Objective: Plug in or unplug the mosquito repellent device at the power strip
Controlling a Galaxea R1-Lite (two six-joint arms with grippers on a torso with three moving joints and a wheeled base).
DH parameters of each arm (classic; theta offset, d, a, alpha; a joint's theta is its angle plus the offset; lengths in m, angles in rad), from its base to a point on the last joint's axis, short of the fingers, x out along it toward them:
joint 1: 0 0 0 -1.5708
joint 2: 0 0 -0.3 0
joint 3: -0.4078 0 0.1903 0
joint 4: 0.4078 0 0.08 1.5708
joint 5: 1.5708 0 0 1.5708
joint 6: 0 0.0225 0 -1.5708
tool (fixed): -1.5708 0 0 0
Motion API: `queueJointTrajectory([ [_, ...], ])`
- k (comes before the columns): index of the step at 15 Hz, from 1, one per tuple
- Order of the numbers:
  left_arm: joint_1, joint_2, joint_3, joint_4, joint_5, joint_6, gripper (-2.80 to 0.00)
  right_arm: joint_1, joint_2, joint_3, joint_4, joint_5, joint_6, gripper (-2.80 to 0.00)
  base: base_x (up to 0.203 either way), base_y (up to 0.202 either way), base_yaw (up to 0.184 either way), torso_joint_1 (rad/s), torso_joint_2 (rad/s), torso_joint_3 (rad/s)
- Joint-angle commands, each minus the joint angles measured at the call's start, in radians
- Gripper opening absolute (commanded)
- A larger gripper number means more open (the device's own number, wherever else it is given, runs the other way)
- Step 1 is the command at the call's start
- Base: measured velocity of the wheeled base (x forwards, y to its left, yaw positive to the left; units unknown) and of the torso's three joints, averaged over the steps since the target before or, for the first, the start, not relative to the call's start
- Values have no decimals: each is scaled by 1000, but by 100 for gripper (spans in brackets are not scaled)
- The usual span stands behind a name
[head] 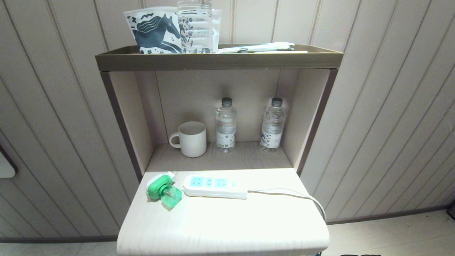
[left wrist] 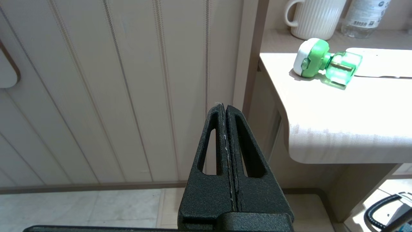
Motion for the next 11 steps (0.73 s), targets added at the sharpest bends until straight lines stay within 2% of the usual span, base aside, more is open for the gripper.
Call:
queueJointTrajectory([
  [1,1,1,-2,-1,1,-3,-280,0,4,0,1,0,0,-280,0,0,0,0,0,0],
  [11,1,-1,-3,-1,-1,-1,-280,0,6,0,1,-9,4,-280,0,0,0,0,0,0],
])
